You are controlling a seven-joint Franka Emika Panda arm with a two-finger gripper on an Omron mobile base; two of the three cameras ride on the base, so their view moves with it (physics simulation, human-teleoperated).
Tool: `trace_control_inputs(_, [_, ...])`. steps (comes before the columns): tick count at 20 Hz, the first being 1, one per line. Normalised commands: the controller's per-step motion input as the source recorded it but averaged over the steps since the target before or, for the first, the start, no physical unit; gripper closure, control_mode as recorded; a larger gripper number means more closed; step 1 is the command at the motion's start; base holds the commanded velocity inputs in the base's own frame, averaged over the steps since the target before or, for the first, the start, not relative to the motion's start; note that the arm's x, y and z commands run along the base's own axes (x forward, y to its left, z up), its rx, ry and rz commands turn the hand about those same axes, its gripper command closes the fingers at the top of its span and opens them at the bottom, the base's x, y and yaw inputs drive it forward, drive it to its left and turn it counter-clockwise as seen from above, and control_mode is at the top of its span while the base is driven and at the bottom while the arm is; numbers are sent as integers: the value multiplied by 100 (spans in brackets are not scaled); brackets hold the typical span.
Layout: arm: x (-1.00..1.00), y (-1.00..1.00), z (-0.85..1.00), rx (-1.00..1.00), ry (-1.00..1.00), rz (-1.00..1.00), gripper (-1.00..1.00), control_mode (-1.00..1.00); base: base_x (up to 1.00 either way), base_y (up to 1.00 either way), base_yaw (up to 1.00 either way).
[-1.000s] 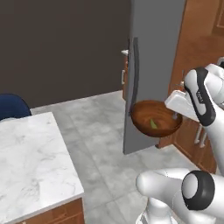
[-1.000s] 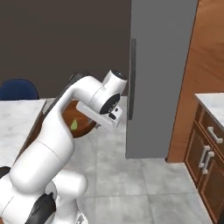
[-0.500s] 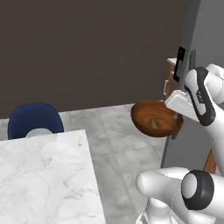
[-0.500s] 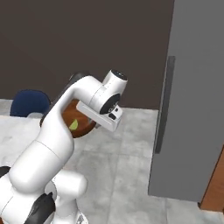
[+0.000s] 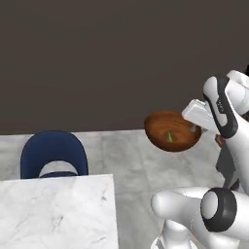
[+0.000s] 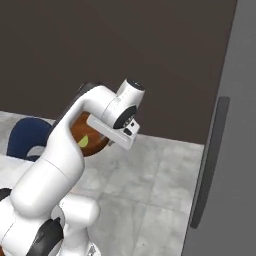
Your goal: Move the mug from next to the sink to the open cabinet. Then, move the bowl with the lemon wedge to the fridge to clear the area for faucet cleaning.
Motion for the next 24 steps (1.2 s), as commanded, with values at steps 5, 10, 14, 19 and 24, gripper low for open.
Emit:
trace_control_inputs(5, [0, 0, 0, 0, 0, 0, 100, 100, 100, -46, 22])
trace_control_inputs(10, [0, 0, 0, 0, 0, 0, 100, 100, 100, -37, 8])
trace_control_inputs(14, [0, 0, 0, 0, 0, 0, 100, 100, 100, -26, -12])
trace_control_inputs(19, [0, 0, 0, 0, 0, 0, 100, 100, 100, -11, -31])
trace_control_inputs(24, [0, 0, 0, 0, 0, 0, 100, 100, 100, 0, -57])
